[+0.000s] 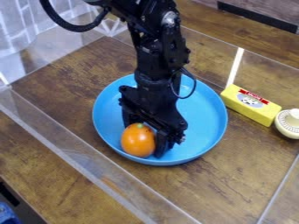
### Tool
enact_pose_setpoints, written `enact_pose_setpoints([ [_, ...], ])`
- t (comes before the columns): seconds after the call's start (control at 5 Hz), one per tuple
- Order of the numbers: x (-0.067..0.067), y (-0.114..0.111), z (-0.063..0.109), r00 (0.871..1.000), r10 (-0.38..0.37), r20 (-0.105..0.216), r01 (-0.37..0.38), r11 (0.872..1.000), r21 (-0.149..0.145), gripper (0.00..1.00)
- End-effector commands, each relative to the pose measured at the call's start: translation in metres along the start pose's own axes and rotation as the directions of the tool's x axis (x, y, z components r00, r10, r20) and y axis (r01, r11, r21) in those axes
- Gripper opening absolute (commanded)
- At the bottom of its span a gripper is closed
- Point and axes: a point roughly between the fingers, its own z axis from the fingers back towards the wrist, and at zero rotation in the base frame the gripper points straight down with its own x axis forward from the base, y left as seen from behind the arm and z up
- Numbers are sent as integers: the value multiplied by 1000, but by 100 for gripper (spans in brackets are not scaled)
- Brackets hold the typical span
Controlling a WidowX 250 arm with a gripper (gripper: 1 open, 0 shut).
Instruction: Remove the orange ball from inside the blue tray and put it on the table
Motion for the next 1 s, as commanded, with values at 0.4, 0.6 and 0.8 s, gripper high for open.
enact_pose_setpoints([
  [0.4, -10, -15, -11, 998, -1, -55, -1, 1000, -24, 0],
  [0.6, -11, -17, -10, 998, 4, -58, -6, 1000, -29, 0],
  [0.8, -11, -19, -10, 998, 9, -62, -11, 999, -33, 0],
])
